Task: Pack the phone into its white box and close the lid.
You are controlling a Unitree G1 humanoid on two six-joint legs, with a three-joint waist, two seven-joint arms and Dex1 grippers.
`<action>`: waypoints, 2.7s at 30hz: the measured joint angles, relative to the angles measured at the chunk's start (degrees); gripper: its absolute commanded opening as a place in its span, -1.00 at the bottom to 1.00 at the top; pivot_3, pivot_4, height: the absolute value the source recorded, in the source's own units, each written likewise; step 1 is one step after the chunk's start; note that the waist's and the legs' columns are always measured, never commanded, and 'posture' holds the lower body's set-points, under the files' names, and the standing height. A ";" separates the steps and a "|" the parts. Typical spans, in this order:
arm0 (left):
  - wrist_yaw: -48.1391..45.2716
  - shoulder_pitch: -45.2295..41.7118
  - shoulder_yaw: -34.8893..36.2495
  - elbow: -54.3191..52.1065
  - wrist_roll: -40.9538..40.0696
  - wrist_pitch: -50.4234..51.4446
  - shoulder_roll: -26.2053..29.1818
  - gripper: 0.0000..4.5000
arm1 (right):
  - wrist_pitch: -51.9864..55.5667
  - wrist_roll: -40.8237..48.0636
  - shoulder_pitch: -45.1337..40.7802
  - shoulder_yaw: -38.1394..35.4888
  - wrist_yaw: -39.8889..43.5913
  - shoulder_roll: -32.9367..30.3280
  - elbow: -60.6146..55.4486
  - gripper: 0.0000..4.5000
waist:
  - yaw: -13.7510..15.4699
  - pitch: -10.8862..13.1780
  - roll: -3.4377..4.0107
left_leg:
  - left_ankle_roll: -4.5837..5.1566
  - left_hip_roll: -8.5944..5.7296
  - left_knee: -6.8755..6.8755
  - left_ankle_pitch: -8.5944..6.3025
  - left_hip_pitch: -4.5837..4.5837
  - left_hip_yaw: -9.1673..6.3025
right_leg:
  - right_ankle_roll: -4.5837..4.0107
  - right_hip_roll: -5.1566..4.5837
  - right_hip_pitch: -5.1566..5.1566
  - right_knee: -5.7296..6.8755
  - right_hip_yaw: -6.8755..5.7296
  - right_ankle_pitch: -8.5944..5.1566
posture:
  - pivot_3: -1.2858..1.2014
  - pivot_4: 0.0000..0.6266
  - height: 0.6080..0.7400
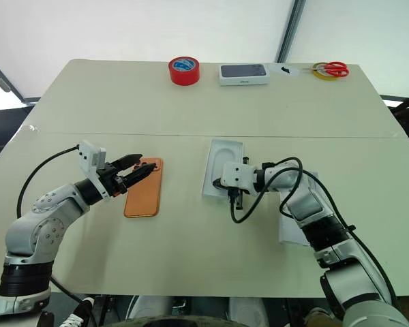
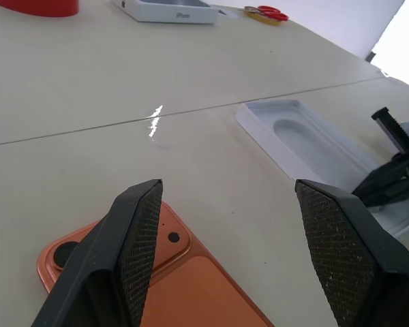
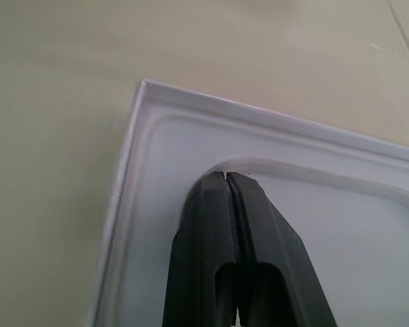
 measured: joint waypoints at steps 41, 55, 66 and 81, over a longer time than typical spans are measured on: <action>2.72 1.09 13.04 11.98 -20.99 31.46 7.14 0.45 | 5.84 -8.96 -16.05 11.69 -7.18 19.97 14.51 -0.98 | -0.30 -0.01 -0.03 | -0.06 -0.13 -0.04 0.01 -0.05 0.03 | -0.03 -0.14 -0.35 0.38 0.03 -0.02 | 0.03 -0.52 0.84; 9.31 -5.25 9.06 10.79 -18.50 35.34 -0.35 0.45 | 10.52 -9.12 -14.48 10.11 -5.85 19.80 12.29 -0.98 | 0.99 -0.38 0.25 | -0.02 -0.39 -0.03 -0.01 0.16 -0.06 | -0.03 -0.39 -0.24 0.38 -0.01 -0.01 | 0.03 -0.52 0.84; 15.80 -11.98 10.55 11.32 -17.68 45.38 -1.61 0.45 | 11.16 -9.92 -13.97 9.19 -5.48 19.60 11.46 -0.98 | 1.34 -0.50 0.24 | 0.00 -0.44 -0.03 -0.02 0.15 -0.07 | -0.02 -0.40 -0.04 0.40 -0.01 -0.01 | 0.03 -0.52 0.84; 13.23 -12.65 9.47 9.86 -18.16 49.59 -8.18 0.45 | 10.87 -10.09 -13.82 9.46 -6.08 21.54 11.44 -0.98 | 0.03 -0.46 0.17 | -0.01 -0.36 -0.04 -0.01 0.05 -0.05 | -0.01 -0.26 -0.14 0.37 -0.01 -0.01 | 0.03 -0.52 0.84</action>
